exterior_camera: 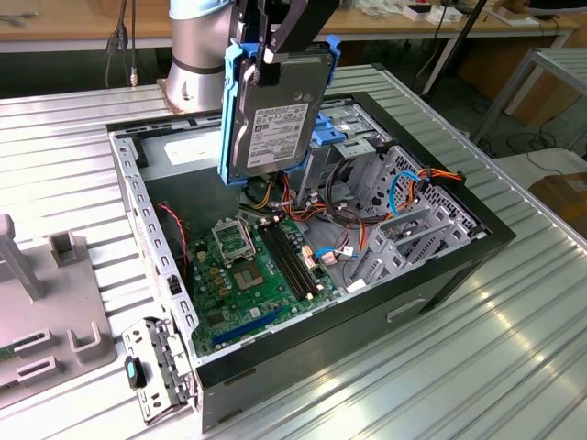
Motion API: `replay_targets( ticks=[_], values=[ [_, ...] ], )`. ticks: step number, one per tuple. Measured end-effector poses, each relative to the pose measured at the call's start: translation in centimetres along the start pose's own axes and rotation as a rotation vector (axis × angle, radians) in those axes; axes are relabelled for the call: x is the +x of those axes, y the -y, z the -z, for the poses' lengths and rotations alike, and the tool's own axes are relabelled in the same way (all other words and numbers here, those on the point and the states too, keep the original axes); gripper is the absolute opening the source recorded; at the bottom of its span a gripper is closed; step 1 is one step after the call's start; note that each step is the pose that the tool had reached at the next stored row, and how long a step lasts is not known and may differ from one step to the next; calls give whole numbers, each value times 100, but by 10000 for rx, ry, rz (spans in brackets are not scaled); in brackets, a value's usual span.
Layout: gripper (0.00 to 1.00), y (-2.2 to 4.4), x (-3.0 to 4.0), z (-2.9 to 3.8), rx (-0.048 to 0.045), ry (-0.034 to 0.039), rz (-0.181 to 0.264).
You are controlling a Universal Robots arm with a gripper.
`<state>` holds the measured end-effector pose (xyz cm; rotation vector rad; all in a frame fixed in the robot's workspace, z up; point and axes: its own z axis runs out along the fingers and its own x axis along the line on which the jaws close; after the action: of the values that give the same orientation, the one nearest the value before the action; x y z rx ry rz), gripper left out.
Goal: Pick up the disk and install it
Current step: 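Pick up the disk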
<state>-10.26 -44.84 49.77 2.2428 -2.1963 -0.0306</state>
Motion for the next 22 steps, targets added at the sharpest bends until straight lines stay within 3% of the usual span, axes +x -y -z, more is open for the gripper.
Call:
replay_targets(
  ticks=[11, 17, 20, 22],
  values=[
    [36, 35, 28, 1, 0, -1, 0],
    [36, 56, 163, 0, 0, 0, 0],
    [36, 65, 268, 0, 1, 1, 0],
    [36, 77, 379, 1, 1, 1, 0]
  ],
)
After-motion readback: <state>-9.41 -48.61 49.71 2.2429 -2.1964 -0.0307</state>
